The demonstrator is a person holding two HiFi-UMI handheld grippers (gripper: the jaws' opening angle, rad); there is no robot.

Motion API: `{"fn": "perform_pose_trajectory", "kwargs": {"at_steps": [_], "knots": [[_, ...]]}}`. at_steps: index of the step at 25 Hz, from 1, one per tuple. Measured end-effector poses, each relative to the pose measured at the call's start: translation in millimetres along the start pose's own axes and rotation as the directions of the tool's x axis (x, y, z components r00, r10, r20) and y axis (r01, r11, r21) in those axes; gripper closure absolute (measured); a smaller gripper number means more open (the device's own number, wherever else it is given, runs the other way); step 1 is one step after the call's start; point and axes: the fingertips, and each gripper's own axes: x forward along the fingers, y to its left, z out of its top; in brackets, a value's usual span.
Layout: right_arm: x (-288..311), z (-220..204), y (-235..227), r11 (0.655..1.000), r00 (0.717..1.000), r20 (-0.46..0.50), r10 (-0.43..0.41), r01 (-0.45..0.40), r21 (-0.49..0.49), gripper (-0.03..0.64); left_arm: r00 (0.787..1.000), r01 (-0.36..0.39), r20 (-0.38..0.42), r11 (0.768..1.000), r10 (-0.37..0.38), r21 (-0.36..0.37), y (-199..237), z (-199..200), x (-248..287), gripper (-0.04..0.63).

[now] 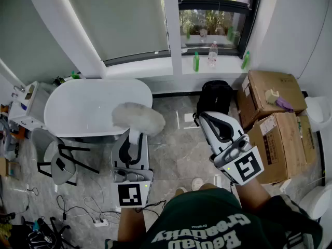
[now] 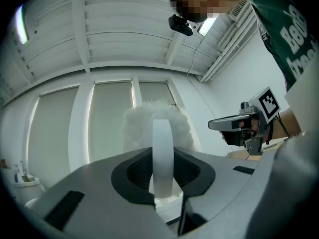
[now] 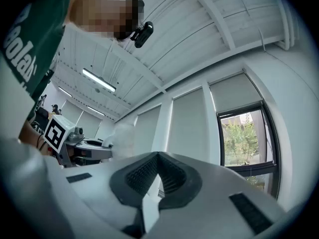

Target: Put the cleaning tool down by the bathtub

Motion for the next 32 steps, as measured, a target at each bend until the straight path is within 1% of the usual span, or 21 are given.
{"fn": "perform_pose_trajectory", "kwargs": {"at_steps": [5, 11, 16, 22, 25, 29, 32], "knots": [[2, -2, 4, 1.0, 1.0, -0.01, 0.006, -0.006, -0.001, 0.601, 1.0, -0.006, 0.006, 1.0, 0.006, 0.001, 5, 1, -3, 0.502], [1, -2, 6, 0.999, 1.0, 0.0, -0.012, 0.012, 0.031, 0.6, 1.0, -0.012, 0.007, 1.0, 0.012, 0.003, 11, 1, -10, 0.502], [2, 0, 11, 0.999, 1.0, -0.002, -0.02, 0.02, 0.032, 0.6, 1.0, -0.012, 0.002, 1.0, 0.012, 0.005, 15, 2, -15, 0.502], [-2, 1, 23, 0.999, 0.999, -0.006, -0.04, 0.04, 0.033, 0.6, 1.0, 0.004, 0.01, 1.0, -0.004, 0.005, 18, 0, -24, 0.502], [-6, 1, 27, 0.997, 0.998, -0.008, -0.058, 0.058, 0.041, 0.6, 1.0, 0.008, 0.008, 1.0, -0.008, -0.008, 17, -3, -26, 0.502], [-10, 1, 31, 0.996, 0.997, -0.008, -0.082, 0.082, 0.045, 0.6, 0.999, 0.029, 0.031, 0.999, -0.028, -0.02, 13, -3, -26, 0.502], [-13, -1, 26, 0.994, 0.996, -0.01, -0.092, 0.093, 0.056, 0.6, 0.999, 0.038, 0.02, 0.999, -0.038, -0.021, 9, -8, -20, 0.502]]}}
